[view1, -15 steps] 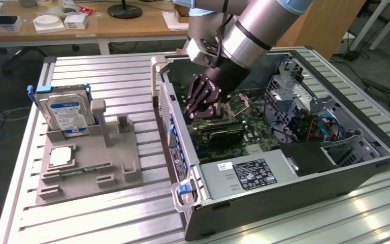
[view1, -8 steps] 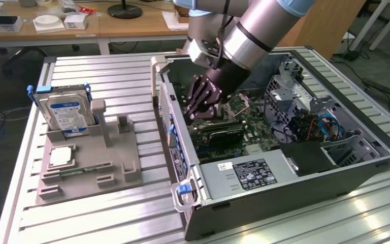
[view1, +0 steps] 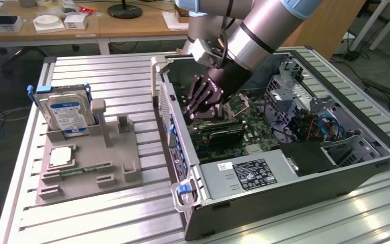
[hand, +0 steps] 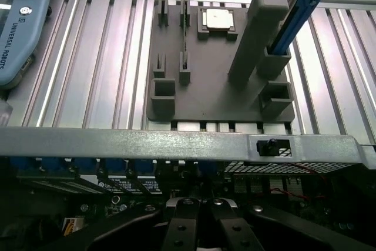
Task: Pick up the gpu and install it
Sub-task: 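Press down on the gpu until it lock into place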
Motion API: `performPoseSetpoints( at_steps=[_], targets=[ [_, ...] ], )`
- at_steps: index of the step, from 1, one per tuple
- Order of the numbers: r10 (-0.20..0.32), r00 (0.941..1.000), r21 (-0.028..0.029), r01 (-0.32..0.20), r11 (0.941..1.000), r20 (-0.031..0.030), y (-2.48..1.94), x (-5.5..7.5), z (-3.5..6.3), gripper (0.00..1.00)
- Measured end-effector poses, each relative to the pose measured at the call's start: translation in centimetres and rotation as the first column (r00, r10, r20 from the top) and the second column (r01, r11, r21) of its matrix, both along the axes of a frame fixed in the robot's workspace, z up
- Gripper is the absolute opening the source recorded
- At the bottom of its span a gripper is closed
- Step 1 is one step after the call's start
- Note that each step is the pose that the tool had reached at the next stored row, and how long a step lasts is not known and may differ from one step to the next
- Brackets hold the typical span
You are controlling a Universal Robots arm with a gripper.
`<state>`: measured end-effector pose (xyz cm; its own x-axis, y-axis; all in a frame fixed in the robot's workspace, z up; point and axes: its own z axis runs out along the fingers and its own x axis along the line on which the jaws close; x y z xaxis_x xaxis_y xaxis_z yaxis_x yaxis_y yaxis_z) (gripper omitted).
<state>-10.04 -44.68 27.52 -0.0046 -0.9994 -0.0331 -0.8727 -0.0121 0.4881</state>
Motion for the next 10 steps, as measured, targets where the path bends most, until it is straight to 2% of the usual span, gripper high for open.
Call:
performPoseSetpoints(
  at_steps=[6, 10],
  targets=[
    [0.0, 0.9999, 0.0002, 0.0, 1.0, -0.0101, -0.37, 0.04, -0.21, 0.1],
    [0.0, 1.0, -0.0003, 0.0, 1.0, -0.0097, -0.43, 0.34, -0.32, 0.1]
  ],
)
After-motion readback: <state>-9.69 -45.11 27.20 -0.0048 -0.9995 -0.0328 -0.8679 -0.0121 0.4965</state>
